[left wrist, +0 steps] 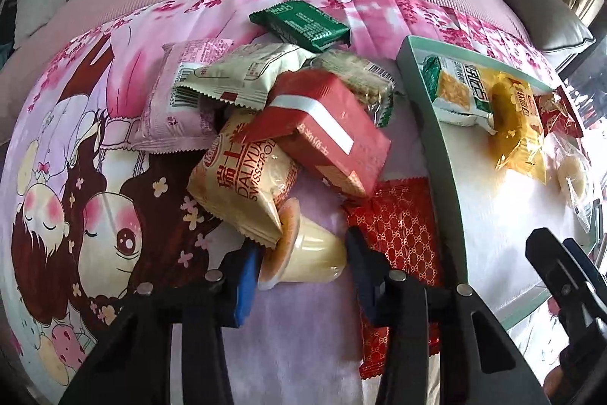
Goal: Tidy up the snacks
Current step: 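Grasp the cream pudding cup with the left gripper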
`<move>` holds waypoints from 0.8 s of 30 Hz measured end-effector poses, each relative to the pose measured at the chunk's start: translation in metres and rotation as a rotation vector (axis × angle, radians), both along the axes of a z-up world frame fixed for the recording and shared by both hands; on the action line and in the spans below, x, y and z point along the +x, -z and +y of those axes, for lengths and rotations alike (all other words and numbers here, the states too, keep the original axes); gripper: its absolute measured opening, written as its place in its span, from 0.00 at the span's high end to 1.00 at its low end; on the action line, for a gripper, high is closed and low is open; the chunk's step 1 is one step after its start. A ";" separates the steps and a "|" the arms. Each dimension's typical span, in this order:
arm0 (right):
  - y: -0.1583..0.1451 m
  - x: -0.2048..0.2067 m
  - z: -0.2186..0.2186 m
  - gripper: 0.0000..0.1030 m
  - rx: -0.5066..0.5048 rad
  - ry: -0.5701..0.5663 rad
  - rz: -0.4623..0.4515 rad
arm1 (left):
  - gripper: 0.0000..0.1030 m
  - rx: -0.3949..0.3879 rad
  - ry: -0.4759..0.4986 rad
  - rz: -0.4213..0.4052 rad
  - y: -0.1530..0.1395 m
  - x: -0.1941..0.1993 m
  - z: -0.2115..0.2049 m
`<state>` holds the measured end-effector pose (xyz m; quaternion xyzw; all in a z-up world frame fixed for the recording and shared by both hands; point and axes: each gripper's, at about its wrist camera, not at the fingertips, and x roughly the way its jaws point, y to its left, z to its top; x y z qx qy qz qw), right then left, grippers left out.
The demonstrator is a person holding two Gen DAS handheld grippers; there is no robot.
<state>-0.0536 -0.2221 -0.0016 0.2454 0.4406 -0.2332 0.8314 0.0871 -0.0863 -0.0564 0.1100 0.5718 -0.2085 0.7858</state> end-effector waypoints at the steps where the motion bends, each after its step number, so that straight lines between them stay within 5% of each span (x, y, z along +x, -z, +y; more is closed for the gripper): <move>1: 0.000 0.000 -0.001 0.00 0.002 0.001 -0.001 | 0.56 -0.005 -0.006 0.004 0.000 0.001 0.000; 24: 0.001 -0.001 -0.004 0.00 0.016 0.005 0.007 | 0.56 -0.054 -0.286 0.086 -0.003 0.020 0.109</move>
